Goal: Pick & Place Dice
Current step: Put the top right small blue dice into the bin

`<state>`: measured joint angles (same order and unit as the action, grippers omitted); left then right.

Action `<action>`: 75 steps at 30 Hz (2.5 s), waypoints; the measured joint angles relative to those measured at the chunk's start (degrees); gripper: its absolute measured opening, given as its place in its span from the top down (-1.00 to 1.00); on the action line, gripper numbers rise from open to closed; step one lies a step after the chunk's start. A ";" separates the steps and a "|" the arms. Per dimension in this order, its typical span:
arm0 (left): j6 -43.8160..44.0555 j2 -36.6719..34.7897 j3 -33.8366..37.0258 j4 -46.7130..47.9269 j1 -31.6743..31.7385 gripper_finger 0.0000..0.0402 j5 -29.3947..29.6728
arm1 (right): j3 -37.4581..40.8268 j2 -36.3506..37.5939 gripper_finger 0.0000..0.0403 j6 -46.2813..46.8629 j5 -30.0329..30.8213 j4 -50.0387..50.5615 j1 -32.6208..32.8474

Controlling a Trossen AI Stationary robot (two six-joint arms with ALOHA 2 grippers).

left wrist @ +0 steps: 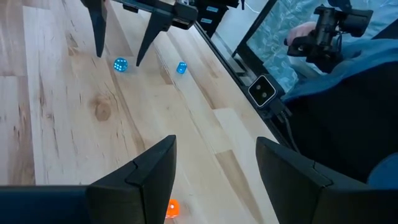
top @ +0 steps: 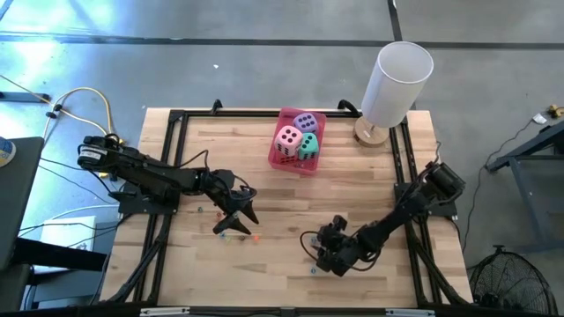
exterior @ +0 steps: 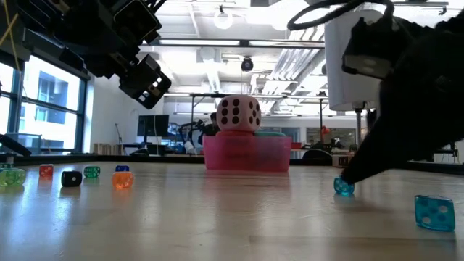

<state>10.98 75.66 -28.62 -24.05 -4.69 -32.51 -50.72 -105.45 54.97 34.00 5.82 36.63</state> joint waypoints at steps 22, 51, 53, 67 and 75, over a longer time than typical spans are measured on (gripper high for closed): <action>-0.02 0.00 0.00 0.00 0.00 -0.06 -0.02 | -0.42 -5.92 -0.15 -2.89 -2.15 -3.02 -1.39; 0.66 0.00 0.00 0.00 0.02 -0.06 -0.04 | -0.09 -4.95 0.81 1.91 -2.27 -0.87 0.70; 0.66 0.00 0.00 0.01 0.00 -0.06 -0.04 | -0.12 -3.50 0.81 4.15 -3.59 -0.40 -0.31; 3.84 0.00 0.00 -4.06 -0.76 -0.06 0.03 | -2.25 9.12 0.81 -26.23 -1.20 0.74 -11.51; 6.47 0.00 0.00 -4.18 -3.72 -0.06 2.71 | -2.36 12.25 0.81 -37.71 0.14 1.48 -24.24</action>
<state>17.45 75.66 -28.62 -28.24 -8.40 -29.80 -53.08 -93.20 17.26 34.14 7.31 12.40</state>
